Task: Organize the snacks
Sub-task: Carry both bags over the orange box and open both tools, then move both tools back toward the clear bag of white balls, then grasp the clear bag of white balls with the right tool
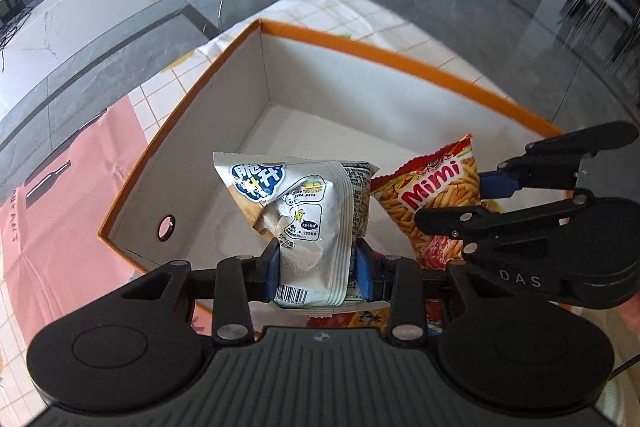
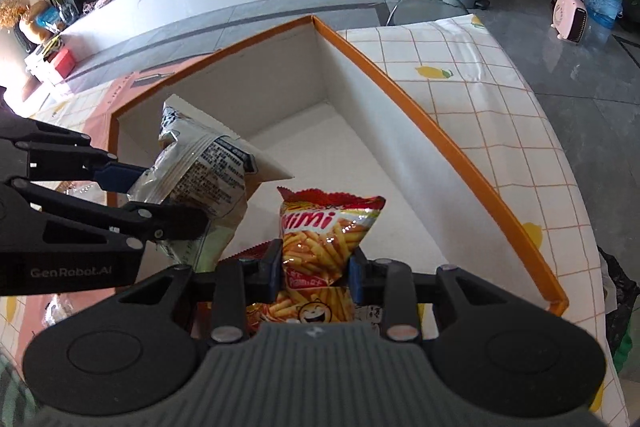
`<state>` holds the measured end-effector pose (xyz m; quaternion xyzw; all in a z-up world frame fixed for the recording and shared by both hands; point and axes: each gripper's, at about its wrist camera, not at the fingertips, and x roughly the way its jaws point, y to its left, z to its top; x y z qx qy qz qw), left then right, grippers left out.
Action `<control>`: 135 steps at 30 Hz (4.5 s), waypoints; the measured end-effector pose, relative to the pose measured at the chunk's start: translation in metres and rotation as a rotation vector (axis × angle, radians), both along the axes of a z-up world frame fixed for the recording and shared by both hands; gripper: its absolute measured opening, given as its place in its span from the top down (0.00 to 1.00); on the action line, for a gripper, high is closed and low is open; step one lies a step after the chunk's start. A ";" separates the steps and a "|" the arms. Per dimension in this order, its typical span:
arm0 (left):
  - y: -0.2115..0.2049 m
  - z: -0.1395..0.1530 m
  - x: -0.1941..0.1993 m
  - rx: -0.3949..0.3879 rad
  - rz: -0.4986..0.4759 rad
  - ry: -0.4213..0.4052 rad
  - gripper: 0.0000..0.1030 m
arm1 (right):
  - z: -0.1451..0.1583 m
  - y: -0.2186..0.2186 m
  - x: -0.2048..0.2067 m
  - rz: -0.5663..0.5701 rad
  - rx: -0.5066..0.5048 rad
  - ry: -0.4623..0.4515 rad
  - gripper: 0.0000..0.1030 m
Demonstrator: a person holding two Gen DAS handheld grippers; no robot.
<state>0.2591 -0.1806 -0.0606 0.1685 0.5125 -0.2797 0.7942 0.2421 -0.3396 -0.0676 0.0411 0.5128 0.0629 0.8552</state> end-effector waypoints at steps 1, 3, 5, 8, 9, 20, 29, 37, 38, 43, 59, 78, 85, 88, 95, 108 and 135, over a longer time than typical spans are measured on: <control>-0.002 -0.003 0.003 0.014 -0.006 0.005 0.60 | -0.004 0.000 0.005 0.003 0.002 0.014 0.72; -0.003 -0.010 0.007 0.039 -0.009 0.015 0.60 | -0.011 0.000 0.013 0.009 0.004 0.035 0.72; -0.005 -0.016 0.011 0.062 -0.015 0.024 0.60 | -0.016 0.000 0.019 0.013 -0.005 0.047 0.72; -0.008 -0.023 0.016 0.100 -0.024 0.036 0.60 | -0.023 -0.001 0.026 0.014 -0.003 0.081 0.71; -0.008 -0.025 0.017 0.114 -0.026 0.040 0.59 | -0.026 -0.002 0.029 0.014 0.010 0.093 0.71; -0.009 -0.030 0.018 0.166 -0.050 0.016 0.39 | -0.034 0.002 0.038 0.013 -0.005 0.131 0.64; 0.001 0.003 -0.002 0.080 -0.040 -0.083 0.32 | -0.011 0.009 0.021 0.007 -0.091 0.064 0.49; 0.033 0.048 -0.043 -0.031 0.045 -0.149 0.32 | 0.031 0.021 -0.021 -0.034 -0.031 -0.051 0.48; 0.040 0.053 -0.050 -0.036 0.056 -0.157 0.32 | 0.036 0.025 -0.027 -0.038 -0.019 -0.070 0.48; 0.077 0.076 -0.084 -0.054 0.120 -0.191 0.32 | 0.064 0.050 -0.066 -0.032 0.053 -0.170 0.48; 0.226 0.059 -0.162 -0.043 0.396 -0.175 0.32 | 0.041 0.188 -0.159 0.099 0.134 -0.289 0.36; 0.285 0.012 -0.175 -0.053 0.422 -0.119 0.32 | -0.047 0.286 -0.131 0.417 -0.093 -0.132 0.12; 0.284 -0.002 -0.163 -0.056 0.397 -0.115 0.32 | -0.064 0.302 -0.115 0.519 -0.124 -0.109 0.11; 0.284 -0.008 -0.159 -0.051 0.391 -0.103 0.32 | -0.071 0.307 -0.111 0.546 -0.126 -0.099 0.11; 0.285 -0.019 -0.153 -0.065 0.390 -0.084 0.32 | -0.080 0.296 -0.109 0.509 -0.084 -0.052 0.27; 0.275 -0.030 -0.138 -0.156 0.402 -0.095 0.32 | -0.075 0.226 -0.102 0.092 -0.047 -0.012 0.33; 0.227 -0.066 -0.082 -0.039 0.413 -0.132 0.26 | -0.078 0.225 -0.077 0.297 -0.043 -0.128 0.29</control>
